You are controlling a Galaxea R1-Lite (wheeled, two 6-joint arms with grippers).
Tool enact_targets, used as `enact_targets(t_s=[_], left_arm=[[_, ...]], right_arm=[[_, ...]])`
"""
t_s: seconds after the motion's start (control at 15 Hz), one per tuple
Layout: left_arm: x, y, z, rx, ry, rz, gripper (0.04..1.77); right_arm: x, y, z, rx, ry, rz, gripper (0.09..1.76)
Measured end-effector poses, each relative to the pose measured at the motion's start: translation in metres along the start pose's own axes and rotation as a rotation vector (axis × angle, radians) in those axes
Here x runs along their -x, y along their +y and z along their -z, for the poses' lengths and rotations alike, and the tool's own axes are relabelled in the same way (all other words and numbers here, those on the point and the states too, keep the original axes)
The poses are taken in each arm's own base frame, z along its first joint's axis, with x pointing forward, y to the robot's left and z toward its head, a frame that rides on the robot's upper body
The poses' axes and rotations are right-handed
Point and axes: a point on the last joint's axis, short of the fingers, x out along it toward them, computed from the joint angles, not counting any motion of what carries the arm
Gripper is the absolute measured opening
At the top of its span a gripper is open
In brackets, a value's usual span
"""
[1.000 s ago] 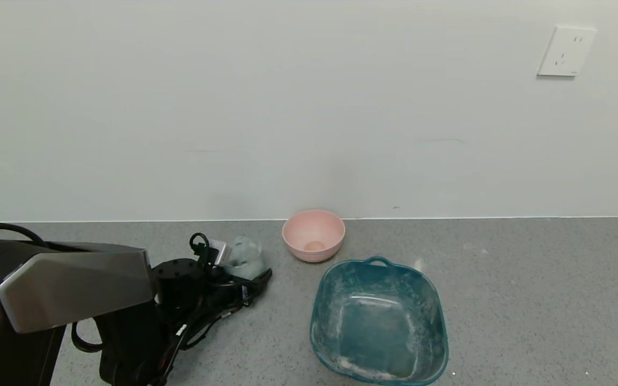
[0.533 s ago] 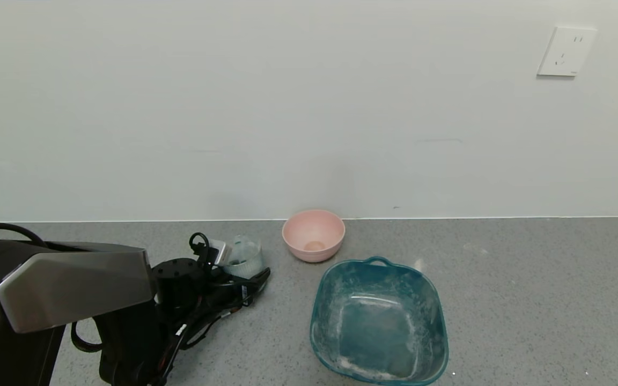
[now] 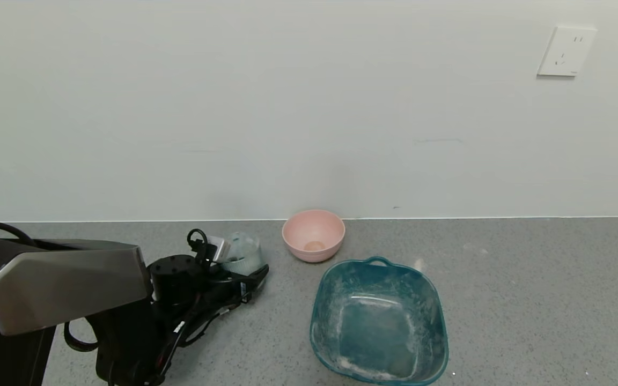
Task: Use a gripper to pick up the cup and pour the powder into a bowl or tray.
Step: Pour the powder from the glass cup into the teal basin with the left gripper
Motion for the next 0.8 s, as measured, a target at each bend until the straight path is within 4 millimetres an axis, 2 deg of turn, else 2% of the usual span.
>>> enact_targets(t_s=[0.2,0.4,0.67,0.8], left_arm=[[0.007,-0.001,-0.018,0.001,0.046,-0.001,1.33],[0.013,-0.008,-0.049,-0.014,0.101,-0.007,1.33],[0.013,-0.03,-0.098,-0.133,0.072,-0.042,1.33],[0.013,-0.04,-0.115,-0.185,0.062,-0.037,1.33]], right_arm=[[0.0,0.0,0.0,0.0,0.0,0.0,1.71],[0.0,0.0,0.0,0.0,0.0,0.0,1.71],[0.0,0.0,0.0,0.0,0.0,0.0,1.71],[0.0,0.0,0.0,0.0,0.0,0.0,1.71]])
